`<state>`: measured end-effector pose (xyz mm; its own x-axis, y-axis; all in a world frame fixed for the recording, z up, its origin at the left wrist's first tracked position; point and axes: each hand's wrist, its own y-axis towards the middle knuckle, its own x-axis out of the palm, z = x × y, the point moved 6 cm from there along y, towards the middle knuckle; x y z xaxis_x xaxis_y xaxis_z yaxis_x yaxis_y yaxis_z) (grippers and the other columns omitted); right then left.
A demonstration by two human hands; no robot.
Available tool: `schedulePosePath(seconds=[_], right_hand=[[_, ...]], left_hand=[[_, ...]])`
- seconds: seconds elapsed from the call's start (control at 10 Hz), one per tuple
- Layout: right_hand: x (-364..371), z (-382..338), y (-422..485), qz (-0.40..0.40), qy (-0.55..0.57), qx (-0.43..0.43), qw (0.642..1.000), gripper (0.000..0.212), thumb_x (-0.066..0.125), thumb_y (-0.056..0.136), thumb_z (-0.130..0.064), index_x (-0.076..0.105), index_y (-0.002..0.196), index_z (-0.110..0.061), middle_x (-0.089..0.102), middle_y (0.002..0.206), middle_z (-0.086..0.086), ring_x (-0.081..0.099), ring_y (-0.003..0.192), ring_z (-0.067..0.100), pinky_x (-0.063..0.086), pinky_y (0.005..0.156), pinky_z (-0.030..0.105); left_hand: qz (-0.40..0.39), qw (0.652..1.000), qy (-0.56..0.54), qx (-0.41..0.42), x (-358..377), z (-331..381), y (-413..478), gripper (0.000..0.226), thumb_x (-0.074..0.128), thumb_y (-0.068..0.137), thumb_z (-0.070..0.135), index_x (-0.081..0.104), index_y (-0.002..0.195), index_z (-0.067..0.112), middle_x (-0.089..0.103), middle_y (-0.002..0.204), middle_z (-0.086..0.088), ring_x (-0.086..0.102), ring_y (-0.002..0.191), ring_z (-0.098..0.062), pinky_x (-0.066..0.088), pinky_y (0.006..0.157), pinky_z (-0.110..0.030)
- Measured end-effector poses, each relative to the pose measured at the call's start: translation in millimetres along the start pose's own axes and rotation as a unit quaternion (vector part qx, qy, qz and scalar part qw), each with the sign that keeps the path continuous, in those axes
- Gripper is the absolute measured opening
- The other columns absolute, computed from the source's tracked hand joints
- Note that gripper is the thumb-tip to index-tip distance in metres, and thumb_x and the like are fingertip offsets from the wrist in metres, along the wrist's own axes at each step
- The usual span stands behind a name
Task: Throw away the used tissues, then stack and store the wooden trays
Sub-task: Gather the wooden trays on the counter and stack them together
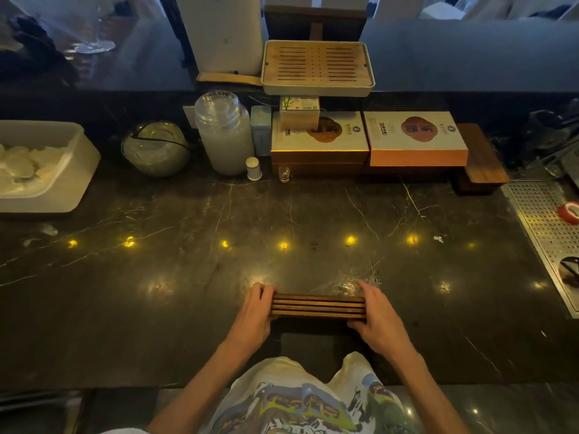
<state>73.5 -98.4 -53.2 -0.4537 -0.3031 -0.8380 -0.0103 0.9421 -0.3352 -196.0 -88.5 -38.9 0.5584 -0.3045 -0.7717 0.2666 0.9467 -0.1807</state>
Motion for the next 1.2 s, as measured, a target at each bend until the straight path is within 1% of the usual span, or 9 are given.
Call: schedulePosePath(seconds=[0.1,0.2,0.3,0.6,0.8,0.9,1.0,1.1,1.2], right_hand=[[3.4,-37.6,-1.2,0.042,-0.122,-0.102,0.986,0.116,0.076,0.071,-0.053,0.003,0.156,-0.022,0.021,0.161,-0.002,0.015,0.15,0.02,0.006,0.121,0.04],[11.4,-55.7,-1.6,0.068,-0.169,-0.118,0.976,0.113,0.07,0.067,-0.067,0.017,0.155,-0.021,0.037,0.155,0.0,0.03,0.146,0.02,0.012,0.122,0.046],[10.5,-56.6,0.9,0.083,-0.179,-0.11,0.974,0.108,0.07,0.066,-0.069,0.026,0.152,-0.021,0.048,0.147,0.0,0.04,0.14,0.021,0.015,0.119,0.046],[16.0,-56.1,-7.9,0.099,-0.193,-0.106,0.971,0.119,0.073,0.064,-0.067,0.018,0.154,-0.012,0.028,0.159,0.007,0.019,0.149,0.026,0.007,0.121,0.047],[16.1,-58.4,-8.4,0.091,-0.181,-0.137,0.97,0.112,0.076,0.068,-0.058,0.02,0.155,-0.015,0.03,0.159,0.005,0.022,0.149,0.027,0.016,0.12,0.05],[15.8,-58.0,-9.0,0.079,-0.176,-0.16,0.968,0.101,0.076,0.071,-0.052,0.026,0.152,-0.021,0.041,0.152,0.0,0.035,0.144,0.023,0.023,0.12,0.046],[9.4,-40.2,-10.4,0.079,-0.094,-0.18,0.976,0.077,0.076,0.076,-0.035,0.038,0.143,-0.032,0.053,0.136,-0.01,0.049,0.127,0.011,0.037,0.112,0.034],[5.0,-3.2,-13.7,0.06,0.132,-0.116,0.983,0.061,0.077,0.078,-0.026,0.049,0.127,-0.048,0.054,0.124,-0.023,0.053,0.116,0.0,0.049,0.097,0.024],[12.0,22.4,-15.8,0.055,0.268,-0.031,0.961,0.057,0.082,0.074,-0.017,0.056,0.114,-0.049,0.064,0.111,-0.02,0.063,0.106,-0.001,0.053,0.091,0.027]], left_hand=[[-0.002,1.0,0.014,-0.005,-0.3,-0.5,2.2,0.042,0.062,0.088,0.013,0.044,0.126,0.019,0.041,0.126,-0.001,0.045,0.113,-0.011,0.05,0.094,-0.027],[-0.004,1.0,0.02,-0.003,-0.3,0.3,3.1,0.043,0.062,0.088,0.012,0.043,0.126,0.018,0.041,0.127,-0.002,0.044,0.114,-0.012,0.051,0.094,-0.028],[-0.005,0.999,0.033,0.002,-0.4,-0.2,2.6,0.043,0.062,0.089,0.013,0.043,0.127,0.017,0.041,0.129,-0.003,0.044,0.116,-0.012,0.05,0.095,-0.029],[-0.004,0.999,0.051,0.012,2.4,0.2,-2.0,0.046,0.061,0.088,0.01,0.042,0.128,0.018,0.039,0.129,-0.002,0.042,0.115,-0.012,0.05,0.095,-0.03],[-0.006,0.999,0.041,0.012,0.9,-0.2,-1.1,0.044,0.061,0.089,0.011,0.042,0.128,0.018,0.04,0.13,-0.002,0.043,0.116,-0.011,0.05,0.096,-0.029],[-0.006,0.999,0.031,0.021,-0.2,-1.3,-0.8,0.044,0.061,0.088,0.011,0.043,0.128,0.018,0.04,0.129,-0.001,0.044,0.114,-0.011,0.05,0.095,-0.028],[-0.016,0.999,0.011,0.046,-2.1,-6.1,1.1,0.041,0.063,0.088,0.013,0.046,0.125,0.018,0.043,0.125,0.0,0.045,0.112,-0.009,0.049,0.096,-0.027],[-0.018,0.997,-0.023,0.065,-3.2,-9.3,0.8,0.04,0.066,0.085,0.016,0.048,0.121,0.02,0.045,0.119,0.003,0.047,0.106,-0.005,0.047,0.094,-0.021],[-0.027,0.994,-0.086,0.062,-6.0,-14.0,3.1,0.04,0.07,0.082,0.019,0.049,0.116,0.025,0.045,0.113,0.009,0.052,0.102,-0.002,0.049,0.089,-0.018]])
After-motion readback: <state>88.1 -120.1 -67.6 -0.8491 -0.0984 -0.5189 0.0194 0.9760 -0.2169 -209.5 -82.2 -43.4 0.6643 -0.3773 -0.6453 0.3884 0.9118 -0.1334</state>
